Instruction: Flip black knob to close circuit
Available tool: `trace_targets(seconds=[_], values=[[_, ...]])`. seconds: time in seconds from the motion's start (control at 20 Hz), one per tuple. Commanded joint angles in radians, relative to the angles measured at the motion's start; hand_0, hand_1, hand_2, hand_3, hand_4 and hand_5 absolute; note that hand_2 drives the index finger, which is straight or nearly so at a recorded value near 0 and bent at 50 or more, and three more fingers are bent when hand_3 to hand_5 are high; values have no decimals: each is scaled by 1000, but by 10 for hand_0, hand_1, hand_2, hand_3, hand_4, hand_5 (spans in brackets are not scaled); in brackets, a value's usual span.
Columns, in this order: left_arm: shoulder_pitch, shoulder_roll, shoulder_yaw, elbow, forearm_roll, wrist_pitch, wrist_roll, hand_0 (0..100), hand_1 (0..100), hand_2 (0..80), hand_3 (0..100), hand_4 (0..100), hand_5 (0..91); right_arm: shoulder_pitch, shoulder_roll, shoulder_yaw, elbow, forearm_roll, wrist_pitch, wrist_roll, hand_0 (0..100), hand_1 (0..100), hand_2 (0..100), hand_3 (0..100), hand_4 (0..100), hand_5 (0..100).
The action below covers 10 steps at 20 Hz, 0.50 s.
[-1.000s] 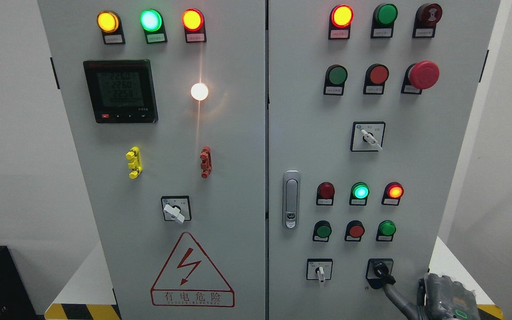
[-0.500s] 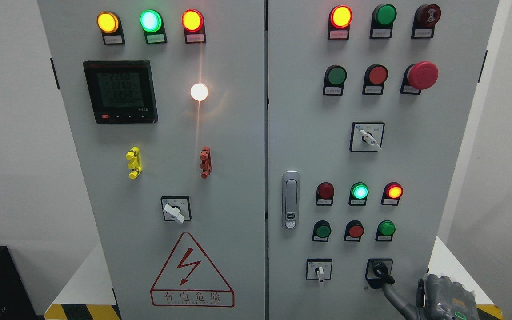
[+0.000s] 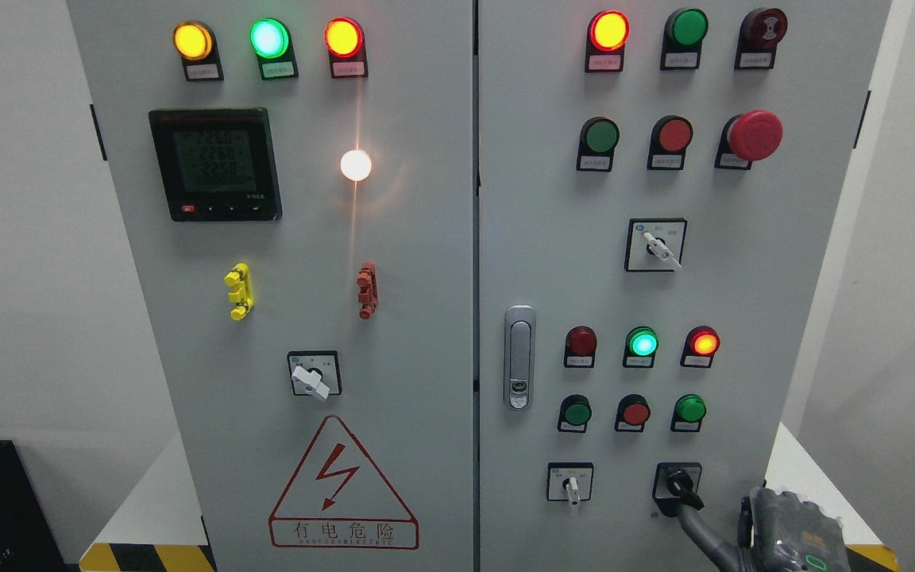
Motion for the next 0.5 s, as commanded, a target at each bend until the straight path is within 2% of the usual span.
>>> trace_targets(seconds=[0.0, 0.35, 0.45], values=[[21, 1, 0, -23, 0, 0, 0, 120, 556, 0, 0, 0, 0, 11, -2, 46, -3, -12, 2, -12, 0, 0, 887, 1000, 907, 948], [21, 0, 0, -23, 0, 0, 0, 120, 556, 0, 0, 0, 0, 17, -4, 86, -5, -12, 6, -22, 0, 0, 886, 1000, 906, 949], [21, 0, 0, -23, 0, 0, 0, 120, 556, 0, 0, 0, 0, 19, -4, 91, -3, -12, 6, -41, 0, 0, 885, 1000, 906, 950]])
